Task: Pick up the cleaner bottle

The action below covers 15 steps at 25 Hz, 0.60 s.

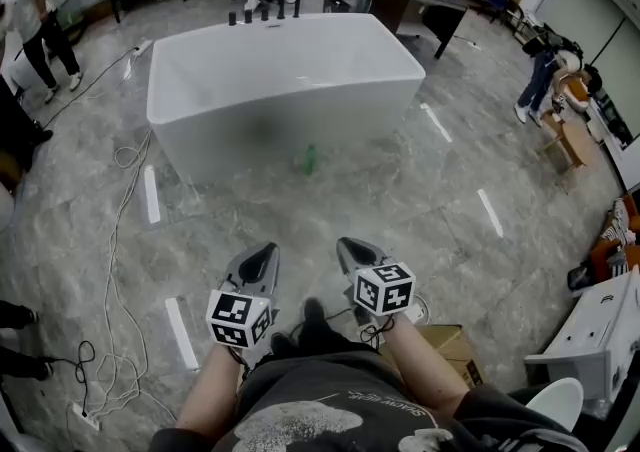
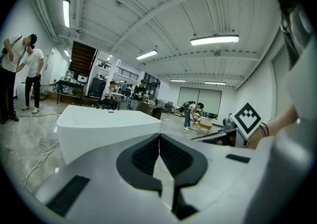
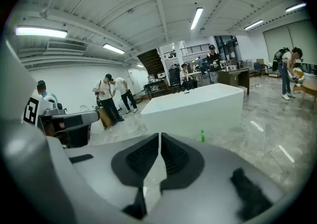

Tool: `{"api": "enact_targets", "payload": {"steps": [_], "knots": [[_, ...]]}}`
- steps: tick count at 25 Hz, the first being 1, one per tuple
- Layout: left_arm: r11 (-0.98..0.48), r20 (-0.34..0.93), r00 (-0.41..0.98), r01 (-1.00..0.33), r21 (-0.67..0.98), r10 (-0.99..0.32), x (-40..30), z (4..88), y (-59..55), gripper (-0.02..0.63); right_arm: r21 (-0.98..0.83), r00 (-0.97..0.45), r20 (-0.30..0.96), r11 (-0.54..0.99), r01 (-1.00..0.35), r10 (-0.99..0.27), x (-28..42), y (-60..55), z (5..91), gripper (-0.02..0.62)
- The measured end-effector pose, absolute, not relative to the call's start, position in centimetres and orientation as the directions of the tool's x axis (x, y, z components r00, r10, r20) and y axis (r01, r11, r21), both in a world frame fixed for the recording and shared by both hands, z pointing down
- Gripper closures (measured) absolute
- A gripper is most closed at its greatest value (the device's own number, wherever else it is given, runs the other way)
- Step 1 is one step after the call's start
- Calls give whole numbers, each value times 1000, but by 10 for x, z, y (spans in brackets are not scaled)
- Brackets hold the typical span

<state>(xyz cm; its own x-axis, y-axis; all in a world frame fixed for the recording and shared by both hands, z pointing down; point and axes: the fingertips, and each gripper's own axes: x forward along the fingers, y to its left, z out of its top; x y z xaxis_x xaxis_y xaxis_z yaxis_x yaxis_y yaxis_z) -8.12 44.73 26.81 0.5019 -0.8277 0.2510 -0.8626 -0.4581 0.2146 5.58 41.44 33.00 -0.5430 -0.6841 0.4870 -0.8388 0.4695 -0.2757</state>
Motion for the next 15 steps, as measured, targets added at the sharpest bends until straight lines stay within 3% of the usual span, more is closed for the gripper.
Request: {"api": "enact_targets", "payload": {"steps": [9,15], "knots": [[-436,247,496,-861,260,-832,-91,282,458,591,-242,-561,446,509,-826,-697,65,433,328,560],[-410,270,475,-873,265,-837,-96,293,428,591,-289,-495,456,402,-869,-740,99,388,345,560]]}}
